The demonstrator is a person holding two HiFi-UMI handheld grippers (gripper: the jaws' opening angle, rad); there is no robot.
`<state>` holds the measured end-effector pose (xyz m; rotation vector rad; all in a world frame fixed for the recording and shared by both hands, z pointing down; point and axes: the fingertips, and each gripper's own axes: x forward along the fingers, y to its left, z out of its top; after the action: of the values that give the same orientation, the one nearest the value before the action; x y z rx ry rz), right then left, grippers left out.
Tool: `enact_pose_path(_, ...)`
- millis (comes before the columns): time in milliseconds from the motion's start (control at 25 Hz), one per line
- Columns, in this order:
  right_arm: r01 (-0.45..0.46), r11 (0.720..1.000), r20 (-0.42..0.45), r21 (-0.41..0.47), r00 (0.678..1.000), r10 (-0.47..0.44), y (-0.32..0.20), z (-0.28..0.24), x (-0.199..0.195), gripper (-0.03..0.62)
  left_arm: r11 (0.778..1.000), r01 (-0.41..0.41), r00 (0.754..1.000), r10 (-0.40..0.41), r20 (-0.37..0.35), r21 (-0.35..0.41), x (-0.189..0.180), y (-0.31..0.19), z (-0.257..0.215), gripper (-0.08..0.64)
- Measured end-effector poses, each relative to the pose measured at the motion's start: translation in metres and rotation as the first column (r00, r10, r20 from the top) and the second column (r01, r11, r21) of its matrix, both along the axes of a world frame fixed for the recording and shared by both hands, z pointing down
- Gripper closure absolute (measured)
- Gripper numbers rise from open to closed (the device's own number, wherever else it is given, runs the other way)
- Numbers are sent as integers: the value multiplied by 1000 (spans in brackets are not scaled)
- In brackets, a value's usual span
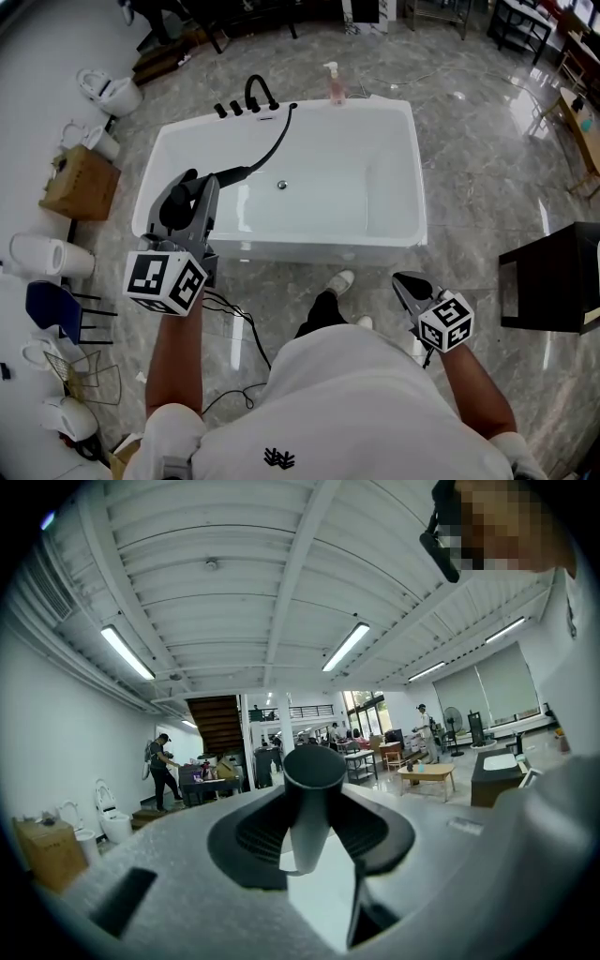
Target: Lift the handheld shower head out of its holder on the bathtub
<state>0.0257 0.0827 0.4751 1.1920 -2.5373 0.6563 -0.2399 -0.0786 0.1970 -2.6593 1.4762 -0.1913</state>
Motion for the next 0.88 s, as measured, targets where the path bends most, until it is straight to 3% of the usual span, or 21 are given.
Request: enact_pose_path(880,-10,1000,14,4,1000,10,5,2,9,580,998,-53,998,54,32,-27,37,10,13,422)
